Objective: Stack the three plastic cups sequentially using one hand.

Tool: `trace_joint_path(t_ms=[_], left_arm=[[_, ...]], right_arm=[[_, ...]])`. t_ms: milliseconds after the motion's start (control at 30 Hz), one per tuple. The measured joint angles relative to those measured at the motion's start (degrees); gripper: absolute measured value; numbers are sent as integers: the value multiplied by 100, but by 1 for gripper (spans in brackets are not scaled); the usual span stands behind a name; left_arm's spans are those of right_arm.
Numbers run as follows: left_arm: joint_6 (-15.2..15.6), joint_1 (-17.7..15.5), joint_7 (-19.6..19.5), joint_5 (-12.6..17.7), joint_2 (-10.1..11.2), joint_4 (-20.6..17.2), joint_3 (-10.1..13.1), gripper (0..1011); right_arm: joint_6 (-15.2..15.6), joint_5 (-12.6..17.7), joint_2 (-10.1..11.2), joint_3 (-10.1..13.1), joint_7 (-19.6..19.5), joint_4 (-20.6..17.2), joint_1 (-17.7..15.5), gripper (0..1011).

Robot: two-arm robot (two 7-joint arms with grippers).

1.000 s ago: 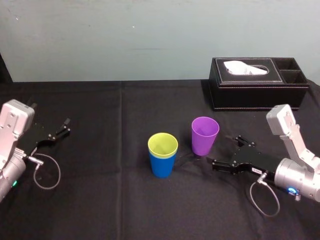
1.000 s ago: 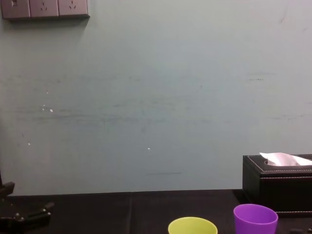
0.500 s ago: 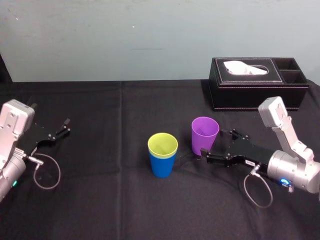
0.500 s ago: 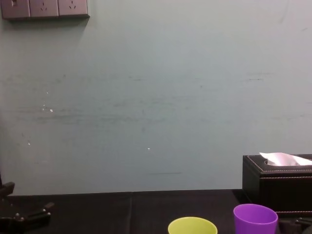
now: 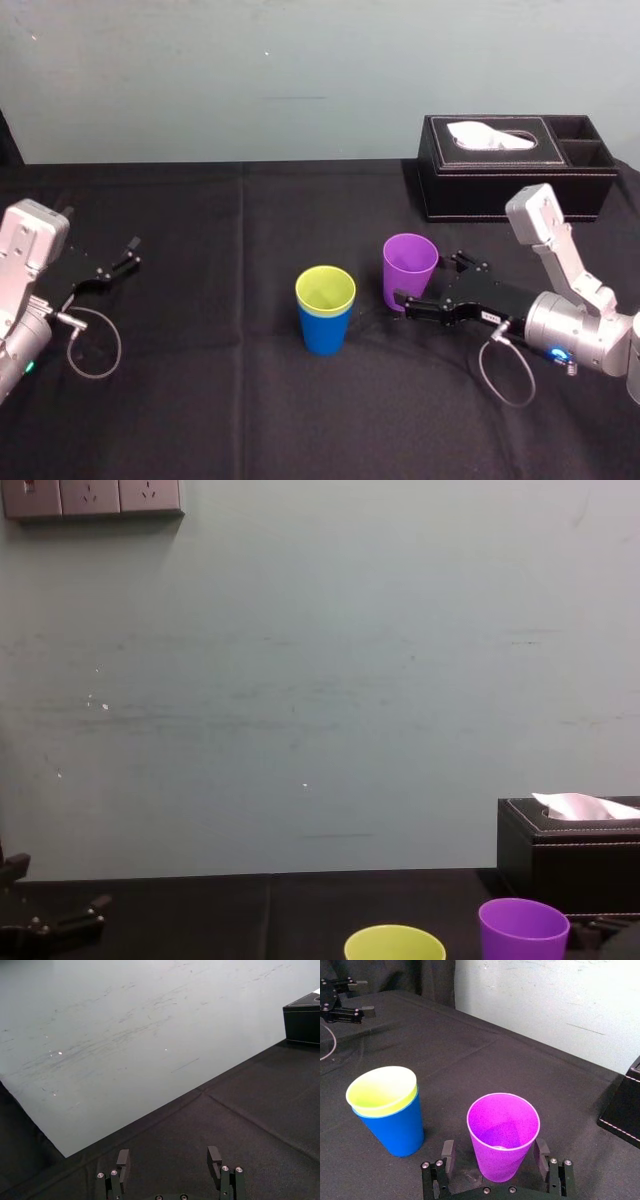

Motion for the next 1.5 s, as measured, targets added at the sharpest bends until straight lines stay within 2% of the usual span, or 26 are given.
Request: trace_joint_path(t_ms=[1033, 1133, 1267, 1500], left_arm=[[0, 0, 0, 0, 0, 0, 0, 1010], [0, 0, 0, 0, 0, 0, 0, 1010], [0, 0, 0, 0, 0, 0, 0, 1010], [0, 0, 0, 0, 0, 0, 0, 1010]], right_arm=[[-14, -151, -160, -110, -19, 217, 235, 1003], [-14, -150, -159, -109, -19, 215, 233, 952], [-15, -150, -158, -107, -19, 212, 231, 826], [-15, -146, -155, -103, -22, 207, 227, 747]])
